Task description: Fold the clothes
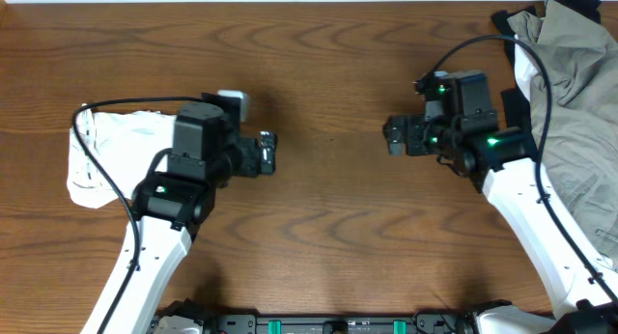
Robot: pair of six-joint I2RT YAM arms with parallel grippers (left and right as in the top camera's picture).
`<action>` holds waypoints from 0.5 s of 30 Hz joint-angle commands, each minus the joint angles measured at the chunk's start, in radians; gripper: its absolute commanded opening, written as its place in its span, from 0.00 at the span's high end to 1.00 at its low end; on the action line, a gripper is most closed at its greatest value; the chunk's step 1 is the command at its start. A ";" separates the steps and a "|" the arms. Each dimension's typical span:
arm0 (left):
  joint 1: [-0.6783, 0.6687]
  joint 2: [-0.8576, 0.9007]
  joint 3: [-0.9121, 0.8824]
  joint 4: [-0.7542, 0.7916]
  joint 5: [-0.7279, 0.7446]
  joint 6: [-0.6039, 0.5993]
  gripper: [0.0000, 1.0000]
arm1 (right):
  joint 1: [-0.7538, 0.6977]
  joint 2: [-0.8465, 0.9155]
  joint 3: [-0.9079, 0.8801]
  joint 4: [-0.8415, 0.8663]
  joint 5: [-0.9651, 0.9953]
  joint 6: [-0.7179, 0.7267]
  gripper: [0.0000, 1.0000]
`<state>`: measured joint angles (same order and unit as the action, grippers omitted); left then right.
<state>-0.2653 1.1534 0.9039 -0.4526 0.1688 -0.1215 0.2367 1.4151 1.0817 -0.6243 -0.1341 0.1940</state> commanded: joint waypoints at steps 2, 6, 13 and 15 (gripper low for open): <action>0.016 -0.065 0.018 -0.088 -0.087 0.064 0.02 | -0.041 -0.111 0.005 -0.067 0.038 -0.001 0.01; 0.061 -0.189 0.018 -0.159 -0.074 0.033 0.02 | -0.040 -0.263 0.004 -0.113 0.083 -0.001 0.01; 0.113 -0.489 0.016 -0.227 -0.066 0.025 0.01 | 0.002 -0.587 -0.049 -0.171 0.217 -0.001 0.01; 0.121 -0.552 0.009 -0.248 -0.068 0.002 0.01 | 0.011 -0.676 -0.096 -0.182 0.225 0.000 0.01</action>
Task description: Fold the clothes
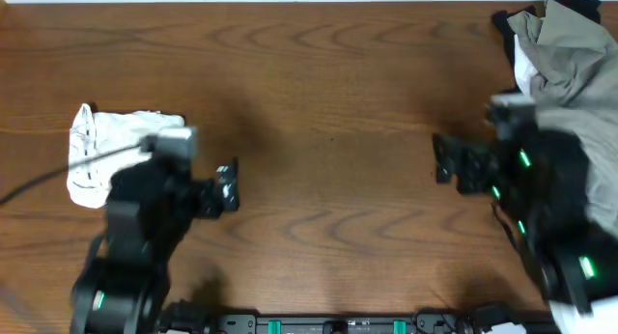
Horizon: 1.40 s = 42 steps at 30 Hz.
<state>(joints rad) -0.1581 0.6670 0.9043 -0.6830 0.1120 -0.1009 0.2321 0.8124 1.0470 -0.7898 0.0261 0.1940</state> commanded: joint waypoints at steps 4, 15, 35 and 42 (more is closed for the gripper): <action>0.018 -0.125 -0.012 -0.049 -0.050 -0.042 0.02 | 0.018 -0.233 -0.179 -0.016 0.064 0.046 0.01; 0.018 -0.120 -0.012 -0.084 -0.050 -0.042 0.02 | 0.018 -0.301 -0.304 -0.140 0.064 0.048 0.01; 0.018 -0.120 -0.012 -0.132 -0.050 -0.042 0.02 | 0.017 -0.364 -0.314 -0.330 0.064 0.048 0.01; 0.018 -0.120 -0.012 -0.132 -0.050 -0.042 0.02 | 0.010 -0.547 -0.318 -0.323 0.065 0.001 0.01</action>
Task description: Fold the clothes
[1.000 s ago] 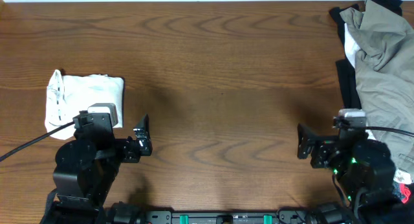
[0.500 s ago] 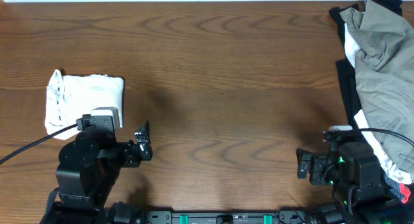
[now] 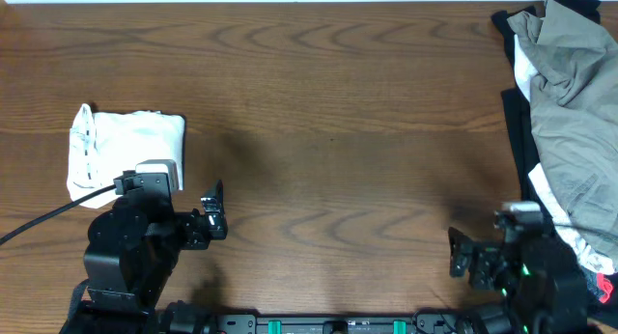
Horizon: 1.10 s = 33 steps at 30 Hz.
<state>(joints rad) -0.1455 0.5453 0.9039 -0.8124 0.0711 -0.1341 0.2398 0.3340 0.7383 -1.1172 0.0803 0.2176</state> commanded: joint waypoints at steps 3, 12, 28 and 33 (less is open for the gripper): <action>0.005 0.002 -0.012 -0.003 -0.009 -0.009 0.02 | -0.010 -0.167 -0.026 0.024 0.037 -0.025 0.01; 0.005 0.002 -0.012 -0.003 -0.009 -0.009 0.02 | -0.041 -0.328 -0.203 0.278 0.065 -0.114 0.01; 0.005 0.002 -0.012 -0.003 -0.009 -0.009 0.02 | -0.044 -0.329 -0.733 1.123 0.060 -0.354 0.01; 0.005 0.002 -0.012 -0.003 -0.009 -0.009 0.02 | -0.046 -0.329 -0.733 1.054 0.037 -0.353 0.01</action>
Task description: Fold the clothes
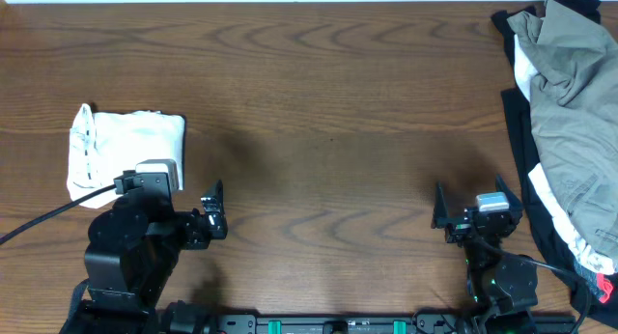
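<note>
A folded white garment point(127, 151) lies flat at the left of the wooden table point(328, 102). A heap of unfolded clothes point(568, 122), khaki over white and black, lies at the right edge. My left gripper point(216, 210) is drawn back near the front edge, to the right of and nearer than the white garment, open and empty. My right gripper point(442, 213) is also near the front edge, left of the heap, open with nothing in it.
A black cable point(43, 216) runs from the left arm off the left edge. The arm mounts and a dark rail point(328, 324) line the front edge of the table.
The right arm has shifted left and slightly away from the front edge, its gripper now farther from the clothes heap. The left arm and both lots of clothes have not moved.
Both arms first reached over the table's middle, open grippers facing each other, the left arm above the folded white garment. Then both were drawn back toward the front edge. They stayed retracted there, and the right arm has now settled a little left.
</note>
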Robot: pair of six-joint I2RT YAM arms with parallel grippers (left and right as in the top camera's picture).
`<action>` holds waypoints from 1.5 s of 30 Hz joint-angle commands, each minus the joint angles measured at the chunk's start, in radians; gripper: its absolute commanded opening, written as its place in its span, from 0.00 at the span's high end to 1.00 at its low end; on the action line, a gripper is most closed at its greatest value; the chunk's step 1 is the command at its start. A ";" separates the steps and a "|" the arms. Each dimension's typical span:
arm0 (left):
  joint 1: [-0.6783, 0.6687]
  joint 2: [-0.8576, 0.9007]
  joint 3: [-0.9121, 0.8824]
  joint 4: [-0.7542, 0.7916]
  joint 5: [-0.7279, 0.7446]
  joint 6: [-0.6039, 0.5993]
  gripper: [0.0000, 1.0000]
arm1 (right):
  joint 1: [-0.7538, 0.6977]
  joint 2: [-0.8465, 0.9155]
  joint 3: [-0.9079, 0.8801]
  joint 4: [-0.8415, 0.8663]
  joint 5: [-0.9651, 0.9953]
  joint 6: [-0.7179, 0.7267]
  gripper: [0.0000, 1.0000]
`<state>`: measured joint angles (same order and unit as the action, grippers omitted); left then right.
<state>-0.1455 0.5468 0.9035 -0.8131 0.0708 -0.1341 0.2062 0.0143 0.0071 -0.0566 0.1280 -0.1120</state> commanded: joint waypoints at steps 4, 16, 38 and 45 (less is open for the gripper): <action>0.005 0.000 -0.011 -0.002 -0.008 -0.009 0.02 | -0.013 -0.010 -0.002 -0.006 -0.012 -0.024 0.01; 0.005 0.000 -0.011 -0.002 -0.008 -0.009 0.02 | -0.013 -0.009 -0.002 -0.006 -0.012 -0.024 0.01; -0.002 -0.100 -0.032 -0.003 -0.017 0.007 0.02 | -0.013 -0.009 -0.002 -0.006 -0.012 -0.024 0.01; -0.002 -0.336 -0.230 -0.011 -0.039 0.063 0.02 | -0.013 -0.009 -0.002 -0.006 -0.012 -0.024 0.01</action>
<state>-0.1459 0.2802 0.7643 -0.8188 0.0486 -0.0998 0.2058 0.0124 0.0071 -0.0586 0.1211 -0.1215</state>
